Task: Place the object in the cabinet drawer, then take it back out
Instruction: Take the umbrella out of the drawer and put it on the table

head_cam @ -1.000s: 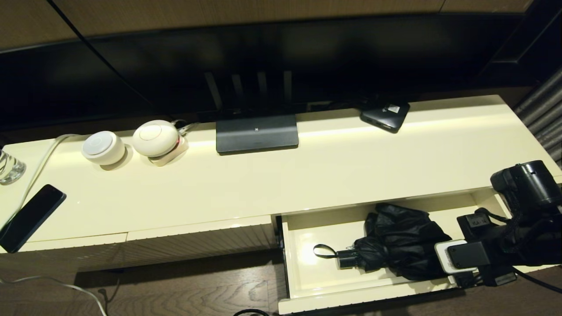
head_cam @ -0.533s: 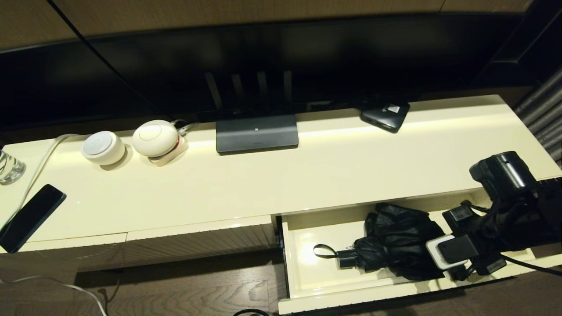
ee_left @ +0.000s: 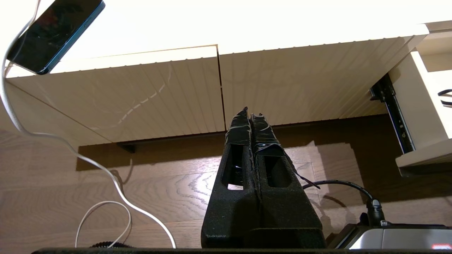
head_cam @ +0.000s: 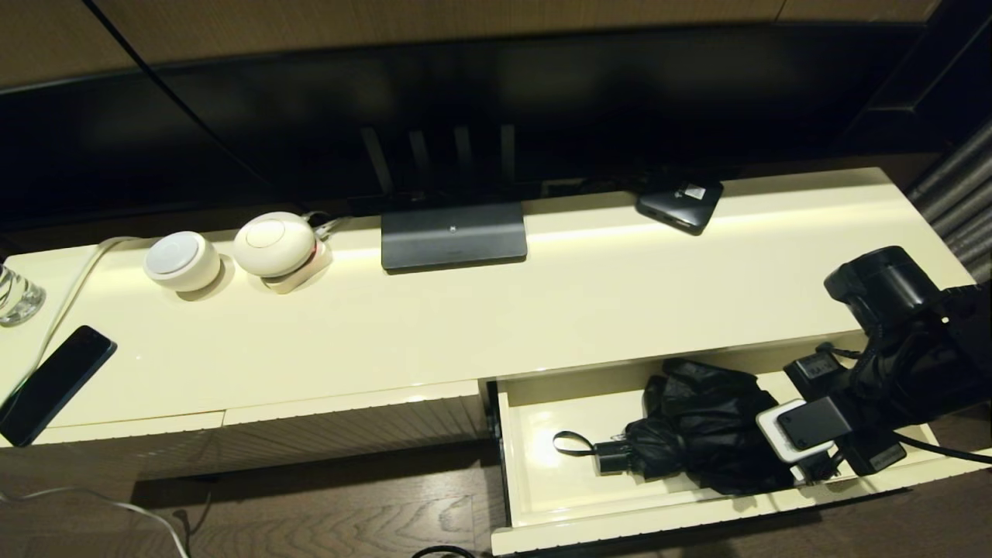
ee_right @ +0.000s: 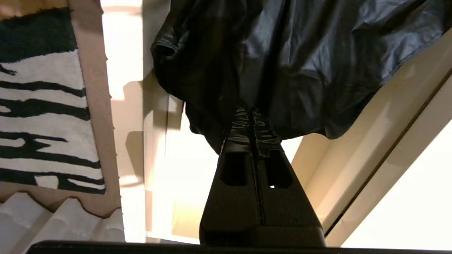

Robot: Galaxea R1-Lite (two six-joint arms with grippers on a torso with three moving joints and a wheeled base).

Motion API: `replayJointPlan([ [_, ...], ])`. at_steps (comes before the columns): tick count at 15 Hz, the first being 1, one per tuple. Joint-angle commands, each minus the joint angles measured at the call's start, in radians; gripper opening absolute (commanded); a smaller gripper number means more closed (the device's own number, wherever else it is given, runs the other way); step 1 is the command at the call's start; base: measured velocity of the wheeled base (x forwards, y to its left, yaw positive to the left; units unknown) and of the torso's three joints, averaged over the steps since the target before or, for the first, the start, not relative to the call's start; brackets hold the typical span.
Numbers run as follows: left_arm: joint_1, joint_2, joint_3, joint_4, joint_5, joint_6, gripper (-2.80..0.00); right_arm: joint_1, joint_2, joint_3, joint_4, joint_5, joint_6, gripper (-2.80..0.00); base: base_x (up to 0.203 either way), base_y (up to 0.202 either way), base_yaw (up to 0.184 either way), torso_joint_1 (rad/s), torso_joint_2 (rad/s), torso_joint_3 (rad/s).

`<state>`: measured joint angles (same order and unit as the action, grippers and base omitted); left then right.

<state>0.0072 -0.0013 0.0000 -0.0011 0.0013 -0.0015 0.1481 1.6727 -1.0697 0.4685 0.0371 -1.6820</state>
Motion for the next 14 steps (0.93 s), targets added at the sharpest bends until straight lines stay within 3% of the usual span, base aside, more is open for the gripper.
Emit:
replayJointPlan([
  [1, 0.000, 0.001, 0.003, 0.001, 0.000, 0.000, -2.80, -0.001, 0.019, -0.003, 0.001, 0.001, -0.008, 0.00, 0.000, 0.000, 0.000, 0.000, 0.00, 0.000],
  [14, 0.000, 0.001, 0.003, 0.001, 0.000, 0.000, -2.80, -0.041, 0.086, -0.032, -0.057, 0.001, 0.001, 0.00, 0.000, 0.000, 0.000, 0.000, 0.00, 0.000],
])
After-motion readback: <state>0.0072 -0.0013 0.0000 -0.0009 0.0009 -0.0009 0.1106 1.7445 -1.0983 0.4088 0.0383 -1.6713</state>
